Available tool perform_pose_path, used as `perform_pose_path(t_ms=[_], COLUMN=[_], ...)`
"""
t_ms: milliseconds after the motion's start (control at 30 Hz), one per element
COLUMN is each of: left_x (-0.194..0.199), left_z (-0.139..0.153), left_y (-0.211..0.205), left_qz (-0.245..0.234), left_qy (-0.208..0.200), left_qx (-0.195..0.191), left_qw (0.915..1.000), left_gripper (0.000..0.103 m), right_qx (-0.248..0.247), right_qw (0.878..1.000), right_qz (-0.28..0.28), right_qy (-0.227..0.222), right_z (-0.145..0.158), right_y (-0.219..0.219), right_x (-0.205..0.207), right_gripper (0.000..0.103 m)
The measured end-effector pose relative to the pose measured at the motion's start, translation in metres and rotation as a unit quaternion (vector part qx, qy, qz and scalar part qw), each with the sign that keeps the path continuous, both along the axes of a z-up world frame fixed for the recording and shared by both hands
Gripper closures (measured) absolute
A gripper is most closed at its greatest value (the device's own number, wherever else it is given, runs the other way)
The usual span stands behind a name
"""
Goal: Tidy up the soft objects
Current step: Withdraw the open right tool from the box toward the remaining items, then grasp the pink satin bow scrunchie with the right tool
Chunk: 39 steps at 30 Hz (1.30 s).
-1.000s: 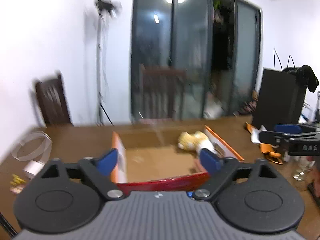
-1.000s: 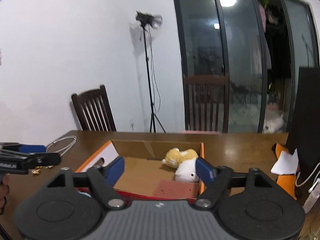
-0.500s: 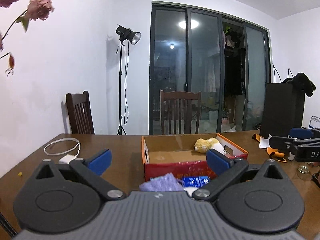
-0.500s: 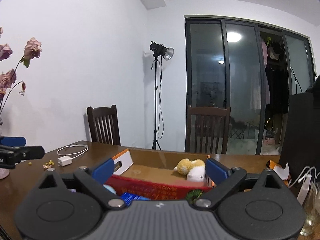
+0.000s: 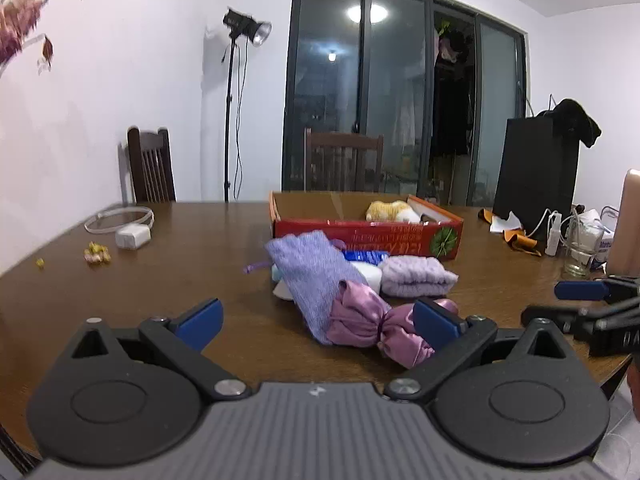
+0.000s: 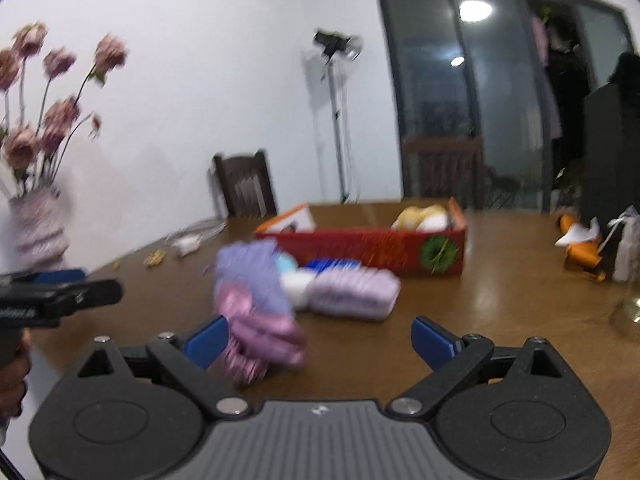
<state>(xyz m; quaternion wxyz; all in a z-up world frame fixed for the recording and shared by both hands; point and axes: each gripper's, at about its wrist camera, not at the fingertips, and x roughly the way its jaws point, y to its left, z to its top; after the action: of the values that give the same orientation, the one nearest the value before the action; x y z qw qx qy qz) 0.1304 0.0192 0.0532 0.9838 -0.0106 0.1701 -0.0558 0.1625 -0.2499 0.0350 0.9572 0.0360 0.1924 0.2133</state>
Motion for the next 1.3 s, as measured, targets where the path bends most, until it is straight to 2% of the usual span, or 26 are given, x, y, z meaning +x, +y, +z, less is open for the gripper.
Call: perform_pose_path(t_ms=[100, 167, 333, 400, 467, 500, 533, 567, 700, 767, 833, 867, 967, 1033, 1133, 1200, 1267, 1300], left_x=[0.022, 0.040, 0.094, 0.110, 0.121, 0.123, 0.121, 0.118, 0.094, 0.079, 0.069, 0.067, 0.066, 0.065, 0.063, 0.059, 0.055, 0.056], left_z=[-0.003, -0.005, -0.015, -0.023, -0.030, -0.034, -0.035, -0.036, -0.043, -0.049, -0.051, -0.050, -0.050, -0.054, -0.058, -0.056, -0.052, -0.049], left_y=[0.003, 0.000, -0.006, -0.004, -0.002, 0.000, 0.001, 0.000, -0.006, -0.017, -0.025, -0.025, -0.026, -0.030, -0.031, -0.031, -0.027, -0.024], left_qz=[-0.005, -0.017, -0.029, -0.032, -0.043, -0.050, -0.058, -0.059, -0.063, -0.050, -0.044, -0.046, -0.076, -0.080, -0.080, -0.082, -0.085, -0.087], left_qy=[0.011, 0.009, 0.048, 0.071, 0.098, 0.107, 0.110, 0.112, 0.125, 0.114, 0.102, 0.102, 0.120, 0.127, 0.137, 0.133, 0.124, 0.119], left_qx=[-0.025, -0.033, -0.052, -0.062, -0.075, -0.081, -0.089, -0.095, -0.119, -0.093, -0.068, -0.069, -0.075, -0.057, -0.048, -0.045, -0.060, -0.071], left_qw=[0.9996, 0.9993, 0.9970, 0.9950, 0.9915, 0.9897, 0.9883, 0.9874, 0.9829, 0.9878, 0.9915, 0.9913, 0.9869, 0.9870, 0.9861, 0.9867, 0.9868, 0.9865], left_gripper=[0.004, 0.018, 0.030, 0.038, 0.059, 0.063, 0.070, 0.075, 0.078, 0.080, 0.080, 0.080, 0.080, 0.080, 0.079, 0.071, 0.057, 0.056], right_qx=[-0.003, -0.007, -0.053, -0.072, -0.079, -0.082, -0.090, -0.100, -0.125, -0.132, -0.081, -0.046, 0.036, 0.052, 0.030, 0.028, 0.039, 0.045], right_qw=[1.000, 1.000, 0.996, 0.994, 0.992, 0.992, 0.990, 0.989, 0.989, 0.987, 0.990, 0.990, 0.993, 0.994, 0.994, 0.992, 0.992, 0.992], right_qz=[0.014, 0.027, 0.069, 0.082, 0.097, 0.101, 0.103, 0.107, 0.076, 0.067, 0.079, 0.087, 0.081, 0.068, 0.048, 0.045, 0.045, 0.044], right_qy=[0.008, 0.010, -0.010, -0.010, 0.001, 0.009, 0.017, 0.022, 0.031, 0.067, 0.089, 0.097, 0.073, 0.067, 0.094, 0.111, 0.112, 0.110], right_z=[-0.004, -0.005, -0.009, -0.015, -0.021, -0.023, -0.026, -0.027, -0.024, -0.023, -0.016, -0.010, 0.009, 0.010, -0.008, -0.021, -0.025, -0.027], right_y=[0.012, 0.023, 0.061, 0.073, 0.081, 0.084, 0.086, 0.085, 0.059, 0.043, 0.022, 0.014, 0.004, 0.012, 0.026, 0.028, 0.025, 0.022], right_x=[0.009, 0.018, 0.035, 0.043, 0.052, 0.056, 0.060, 0.064, 0.071, 0.073, 0.068, 0.067, 0.067, 0.079, 0.101, 0.101, 0.095, 0.090], right_gripper=[0.012, 0.019, 0.024, 0.027, 0.041, 0.046, 0.060, 0.069, 0.068, 0.065, 0.063, 0.060, 0.052, 0.052, 0.054, 0.061, 0.061, 0.061])
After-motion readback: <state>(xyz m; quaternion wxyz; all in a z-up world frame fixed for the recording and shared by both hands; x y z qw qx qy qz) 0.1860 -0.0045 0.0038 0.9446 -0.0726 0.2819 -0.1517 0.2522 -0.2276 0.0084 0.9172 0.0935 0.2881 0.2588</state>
